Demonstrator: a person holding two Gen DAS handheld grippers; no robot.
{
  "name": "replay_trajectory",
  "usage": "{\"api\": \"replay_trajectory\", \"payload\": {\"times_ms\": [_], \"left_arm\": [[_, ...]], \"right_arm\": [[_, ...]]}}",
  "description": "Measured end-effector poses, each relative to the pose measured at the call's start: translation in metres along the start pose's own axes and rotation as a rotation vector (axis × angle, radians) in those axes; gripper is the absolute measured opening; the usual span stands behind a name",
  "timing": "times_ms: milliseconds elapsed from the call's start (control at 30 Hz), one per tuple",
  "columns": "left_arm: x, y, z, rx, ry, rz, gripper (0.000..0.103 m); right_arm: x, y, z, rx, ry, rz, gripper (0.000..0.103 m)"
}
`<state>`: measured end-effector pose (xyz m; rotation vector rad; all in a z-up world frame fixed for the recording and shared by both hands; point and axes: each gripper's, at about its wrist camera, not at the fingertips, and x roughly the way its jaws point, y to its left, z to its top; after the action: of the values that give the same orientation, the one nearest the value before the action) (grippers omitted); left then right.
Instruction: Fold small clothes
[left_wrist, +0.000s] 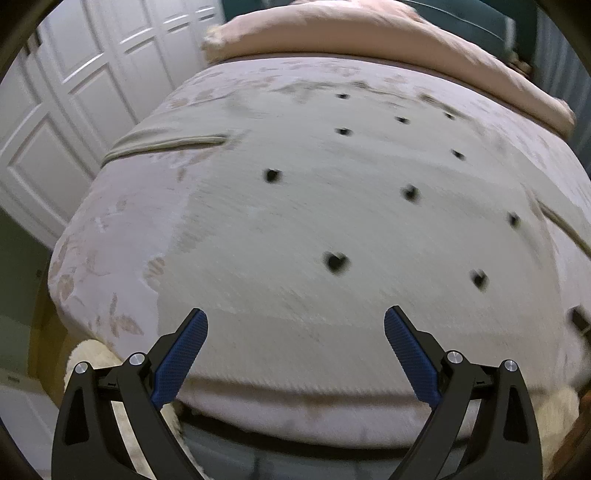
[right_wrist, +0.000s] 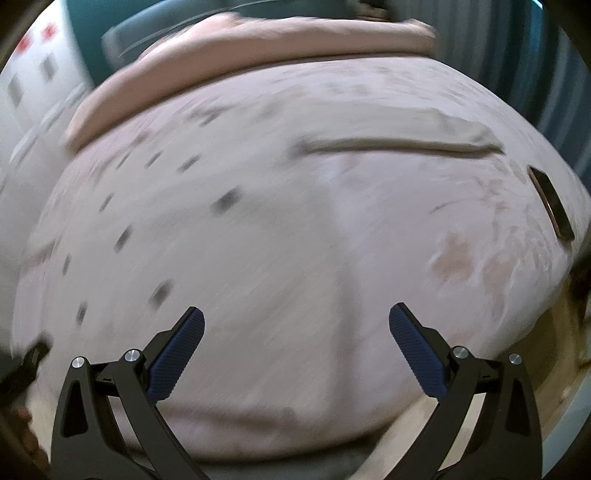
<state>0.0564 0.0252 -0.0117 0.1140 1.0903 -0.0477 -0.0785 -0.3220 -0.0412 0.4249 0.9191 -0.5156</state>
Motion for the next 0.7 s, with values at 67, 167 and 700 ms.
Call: {"api": "replay_trajectory", "payload": {"times_ms": [67, 167, 700], "left_arm": [[0.009, 0.009, 0.013, -0.026, 0.002, 0.013, 0.094], [0.022, 0.019, 0.031, -0.047, 0.002, 0.042, 0.094], [0.074, 0.033, 0.087, -0.172, 0.052, 0.039, 0.086]], "right_arm": [[0.019, -0.052, 0.037, 0.102, -0.024, -0.022, 0.098], [0.048, -0.121, 0.086, 0.209, -0.045, -0.083, 0.098], [0.147, -0.264, 0.208, 0.635, -0.106, -0.06, 0.014]]}}
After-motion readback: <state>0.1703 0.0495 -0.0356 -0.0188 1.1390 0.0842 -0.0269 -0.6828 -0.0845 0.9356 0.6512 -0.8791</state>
